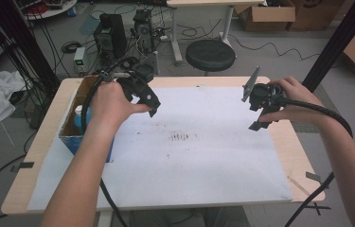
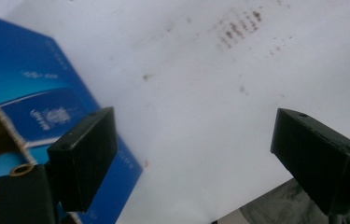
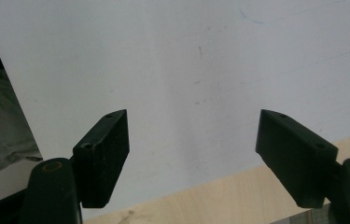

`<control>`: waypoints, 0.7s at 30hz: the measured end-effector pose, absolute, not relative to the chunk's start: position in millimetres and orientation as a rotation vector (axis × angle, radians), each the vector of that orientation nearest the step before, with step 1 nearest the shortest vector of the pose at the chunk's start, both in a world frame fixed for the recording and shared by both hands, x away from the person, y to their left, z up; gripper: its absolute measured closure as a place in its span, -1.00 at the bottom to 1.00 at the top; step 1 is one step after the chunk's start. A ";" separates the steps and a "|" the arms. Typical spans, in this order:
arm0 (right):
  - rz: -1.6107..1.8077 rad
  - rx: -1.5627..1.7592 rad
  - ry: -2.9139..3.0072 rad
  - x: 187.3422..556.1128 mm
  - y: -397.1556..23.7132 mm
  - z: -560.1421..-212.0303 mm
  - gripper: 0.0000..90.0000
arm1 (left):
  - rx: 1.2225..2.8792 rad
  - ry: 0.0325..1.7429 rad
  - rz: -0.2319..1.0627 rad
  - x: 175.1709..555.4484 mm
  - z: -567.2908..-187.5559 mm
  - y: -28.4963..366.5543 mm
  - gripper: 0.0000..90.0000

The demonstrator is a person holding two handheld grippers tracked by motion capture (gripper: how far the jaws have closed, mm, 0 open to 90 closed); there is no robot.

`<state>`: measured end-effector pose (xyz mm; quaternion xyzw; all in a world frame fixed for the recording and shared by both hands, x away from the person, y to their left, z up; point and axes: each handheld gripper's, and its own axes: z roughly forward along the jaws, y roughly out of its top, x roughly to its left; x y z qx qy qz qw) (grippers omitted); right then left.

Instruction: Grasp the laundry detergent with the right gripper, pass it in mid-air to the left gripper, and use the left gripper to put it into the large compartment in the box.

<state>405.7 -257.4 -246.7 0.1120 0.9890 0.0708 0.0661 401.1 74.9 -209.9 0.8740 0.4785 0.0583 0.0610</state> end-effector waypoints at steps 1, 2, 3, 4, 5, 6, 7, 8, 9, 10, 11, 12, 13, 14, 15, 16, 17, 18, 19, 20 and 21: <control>0.213 0.338 2.983 405.7 -257.4 -246.7 -0.42 | 2.644 1.447 0.176 401.1 -209.9 74.9 -0.65; 0.209 0.336 2.983 405.7 -257.0 -245.8 -0.42 | 2.650 1.430 0.166 400.4 -212.0 70.8 -0.65; 0.219 0.336 2.983 405.5 -256.1 -244.6 -0.42 | 2.662 1.406 0.159 399.7 -214.9 65.4 -0.66; 0.213 0.334 2.981 405.5 -255.5 -243.7 -0.42 | 2.664 1.397 0.152 399.6 -216.8 62.8 -0.66; 0.211 0.332 2.982 405.5 -254.8 -243.2 -0.42 | 2.664 1.397 0.152 399.6 -216.8 62.8 -0.66; 0.210 0.330 2.982 405.5 -253.9 -242.5 -0.42 | 2.668 1.381 0.137 399.5 -220.9 58.3 -0.66; 0.215 0.327 2.982 405.5 -253.3 -242.3 -0.42 | 2.671 1.377 0.131 399.8 -223.1 56.4 -0.66; 0.214 0.324 2.980 405.4 -252.6 -241.7 -0.42 | 2.681 1.370 0.122 400.1 -225.0 54.8 -0.66; 0.212 0.323 2.979 405.3 -251.8 -240.8 -0.42 | 2.683 1.365 0.120 400.2 -226.5 53.5 -0.66; 0.213 0.324 2.978 405.0 -251.1 -240.4 -0.42 | 2.686 1.360 0.118 400.4 -228.2 51.8 -0.66; 0.212 0.320 2.977 404.7 -250.3 -240.0 -0.42 | 2.689 1.354 0.116 400.5 -230.1 50.1 -0.66; 0.212 0.320 2.977 404.7 -250.3 -240.0 -0.42 | 2.689 1.354 0.116 400.5 -230.1 50.1 -0.66; 0.207 0.315 2.977 404.3 -248.9 -239.1 -0.42 | 2.689 1.348 0.112 400.2 -233.0 47.3 -0.66; 0.211 0.316 2.978 404.0 -248.6 -239.0 -0.42 | 2.693 1.340 0.104 400.4 -234.2 46.5 -0.66; 0.203 0.312 2.979 403.9 -248.3 -238.3 -0.42 | 2.693 1.340 0.104 400.4 -234.2 46.5 -0.66; 0.204 0.315 2.976 403.6 -248.2 -238.0 -0.42 | 2.692 1.339 0.107 400.6 -235.8 45.3 -0.66; 0.204 0.316 2.974 403.6 -248.3 -237.5 -0.42 | 2.692 1.337 0.103 400.8 -236.5 44.9 -0.66; 0.205 0.316 2.972 403.6 -248.5 -237.4 -0.42 | 2.694 1.337 0.108 400.8 -237.0 44.6 -0.66; 0.207 0.316 2.971 403.7 -248.8 -237.4 -0.42 | 2.695 1.337 0.104 400.8 -237.5 44.3 -0.66; 0.202 0.317 2.972 403.7 -249.0 -237.3 -0.42 | 2.696 1.335 0.104 400.6 -237.7 44.0 -0.66; 0.202 0.318 2.970 403.5 -249.3 -237.2 -0.42 | 2.696 1.336 0.106 400.5 -237.9 43.7 -0.66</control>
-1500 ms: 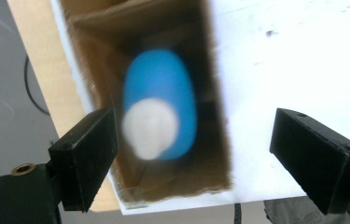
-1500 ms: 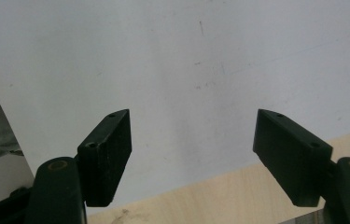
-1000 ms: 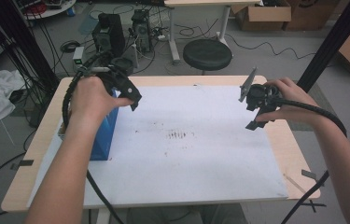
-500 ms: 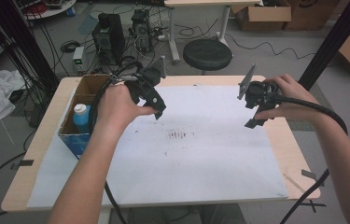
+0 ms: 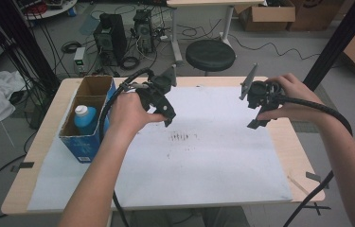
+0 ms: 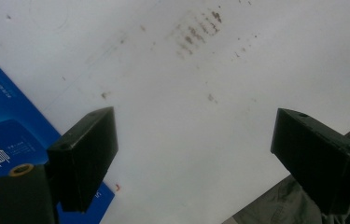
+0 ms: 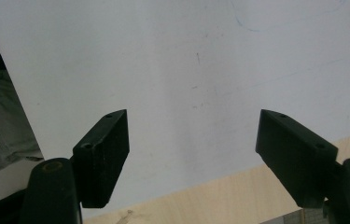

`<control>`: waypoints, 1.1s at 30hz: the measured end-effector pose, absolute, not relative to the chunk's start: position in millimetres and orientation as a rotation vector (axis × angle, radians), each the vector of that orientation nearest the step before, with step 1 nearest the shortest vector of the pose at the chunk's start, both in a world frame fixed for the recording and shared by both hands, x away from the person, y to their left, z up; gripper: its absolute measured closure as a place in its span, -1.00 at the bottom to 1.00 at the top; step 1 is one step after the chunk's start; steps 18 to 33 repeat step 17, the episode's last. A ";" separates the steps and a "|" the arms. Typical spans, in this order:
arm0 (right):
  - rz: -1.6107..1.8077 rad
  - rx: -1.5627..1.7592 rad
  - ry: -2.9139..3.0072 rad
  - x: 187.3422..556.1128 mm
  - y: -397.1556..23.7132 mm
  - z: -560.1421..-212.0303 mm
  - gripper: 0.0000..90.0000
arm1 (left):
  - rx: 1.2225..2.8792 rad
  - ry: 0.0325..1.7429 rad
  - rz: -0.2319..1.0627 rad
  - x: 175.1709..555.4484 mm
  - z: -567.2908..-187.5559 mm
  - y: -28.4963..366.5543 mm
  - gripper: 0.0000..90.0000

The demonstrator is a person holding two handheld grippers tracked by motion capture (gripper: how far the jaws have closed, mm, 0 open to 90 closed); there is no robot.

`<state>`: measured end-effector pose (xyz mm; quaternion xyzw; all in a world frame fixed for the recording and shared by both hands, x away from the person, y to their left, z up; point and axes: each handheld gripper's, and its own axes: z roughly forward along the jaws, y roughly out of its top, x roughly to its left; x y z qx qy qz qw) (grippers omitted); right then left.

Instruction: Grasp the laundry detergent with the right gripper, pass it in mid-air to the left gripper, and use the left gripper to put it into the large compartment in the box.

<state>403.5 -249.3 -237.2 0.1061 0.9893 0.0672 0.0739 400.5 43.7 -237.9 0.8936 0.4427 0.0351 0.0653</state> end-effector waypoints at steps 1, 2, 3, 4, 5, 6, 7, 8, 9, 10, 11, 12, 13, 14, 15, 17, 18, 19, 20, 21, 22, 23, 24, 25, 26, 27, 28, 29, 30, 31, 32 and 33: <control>0.202 0.318 2.970 403.5 -249.3 -237.2 -0.42 | 2.696 1.336 0.106 400.5 -237.9 43.7 -0.66; 0.211 0.323 2.968 403.3 -249.9 -237.4 -0.42 | 2.698 1.332 0.102 400.5 -238.0 43.6 -0.66; 0.211 0.323 2.968 403.3 -249.9 -237.4 -0.42 | 2.698 1.332 0.100 400.5 -238.2 43.4 -0.66; 0.204 0.321 2.970 403.1 -250.3 -237.1 -0.42 | 2.699 1.333 0.102 400.6 -238.2 43.0 -0.66; 0.203 0.321 2.970 403.0 -250.5 -237.1 -0.42 | 2.699 1.333 0.102 400.6 -238.2 43.0 -0.66; 0.205 0.320 2.969 402.9 -251.0 -237.3 -0.42 | 2.699 1.335 0.105 400.6 -238.2 42.6 -0.66; 0.205 0.324 2.969 402.7 -251.2 -237.2 -0.42 | 2.701 1.332 0.108 400.7 -238.1 42.6 -0.66; 0.203 0.325 2.969 402.6 -251.7 -237.1 -0.42 | 2.701 1.332 0.104 400.6 -237.9 42.5 -0.66; 0.203 0.325 2.969 402.6 -251.7 -237.1 -0.42 | 2.701 1.332 0.104 400.6 -237.9 42.5 -0.66; 0.203 0.325 2.972 402.4 -252.6 -236.9 -0.42 | 2.702 1.333 0.106 400.2 -237.7 42.4 -0.66; 0.202 0.328 2.968 402.2 -252.8 -237.0 -0.42 | 2.701 1.332 0.104 400.1 -237.6 42.4 -0.66; 0.200 0.329 2.969 401.9 -253.0 -236.7 -0.43 | 2.701 1.333 0.105 399.9 -237.4 42.6 -0.66; 0.203 0.328 2.971 401.5 -253.1 -236.6 -0.43 | 2.703 1.331 0.102 399.9 -237.2 42.8 -0.66; 0.203 0.328 2.971 401.5 -253.1 -236.6 -0.43 | 2.703 1.331 0.102 399.9 -237.2 42.8 -0.66; 0.238 0.321 2.978 399.8 -252.5 -235.8 -0.43 | 2.706 1.330 0.104 400.0 -237.2 42.6 -0.66; 0.239 0.317 2.982 399.4 -252.2 -235.1 -0.43 | 2.707 1.332 0.108 399.9 -237.0 42.2 -0.66; 0.239 0.317 2.982 399.4 -252.2 -235.1 -0.43 | 2.707 1.332 0.108 399.9 -237.0 42.2 -0.66; 0.239 0.317 2.982 399.4 -252.2 -235.1 -0.43 | 2.707 1.332 0.108 399.9 -237.0 42.2 -0.66; 0.239 0.317 2.982 399.4 -252.2 -235.1 -0.43 | 2.707 1.332 0.108 399.9 -237.0 42.2 -0.66; 0.239 0.317 2.982 399.4 -252.2 -235.1 -0.43 | 2.707 1.332 0.108 399.9 -237.0 42.2 -0.66; 0.239 0.317 2.982 399.4 -252.2 -235.1 -0.43 | 2.707 1.332 0.108 399.9 -237.0 42.2 -0.66; 0.239 0.317 2.982 399.4 -252.2 -235.1 -0.43 | 2.707 1.332 0.108 399.9 -237.0 42.2 -0.66; 0.239 0.317 2.982 399.4 -252.2 -235.1 -0.43 | 2.707 1.332 0.108 399.9 -237.0 42.2 -0.66; 0.239 0.317 2.982 399.4 -252.2 -235.1 -0.43 | 2.707 1.332 0.108 399.9 -237.0 42.2 -0.66; 0.239 0.317 2.982 399.4 -252.2 -235.1 -0.43 | 2.707 1.332 0.108 399.9 -237.0 42.2 -0.66; 0.239 0.317 2.982 399.4 -252.2 -235.1 -0.43 | 2.707 1.332 0.108 399.9 -237.0 42.2 -0.66; 0.239 0.317 2.982 399.4 -252.2 -235.1 -0.43 | 2.707 1.332 0.108 399.9 -237.0 42.2 -0.66; 0.239 0.317 2.982 399.4 -252.2 -235.1 -0.43 | 2.707 1.332 0.108 399.9 -237.0 42.2 -0.66; 0.239 0.317 2.982 399.4 -252.2 -235.1 -0.43 | 2.707 1.332 0.108 399.9 -237.0 42.2 -0.66; 0.239 0.317 2.982 399.4 -252.2 -235.1 -0.43 | 2.707 1.332 0.108 399.9 -237.0 42.2 -0.66; 0.239 0.317 2.982 399.4 -252.2 -235.1 -0.43 | 2.707 1.332 0.108 399.9 -237.0 42.2 -0.66; 0.239 0.317 2.982 399.4 -252.2 -235.1 -0.43 | 2.707 1.332 0.108 399.9 -237.0 42.2 -0.66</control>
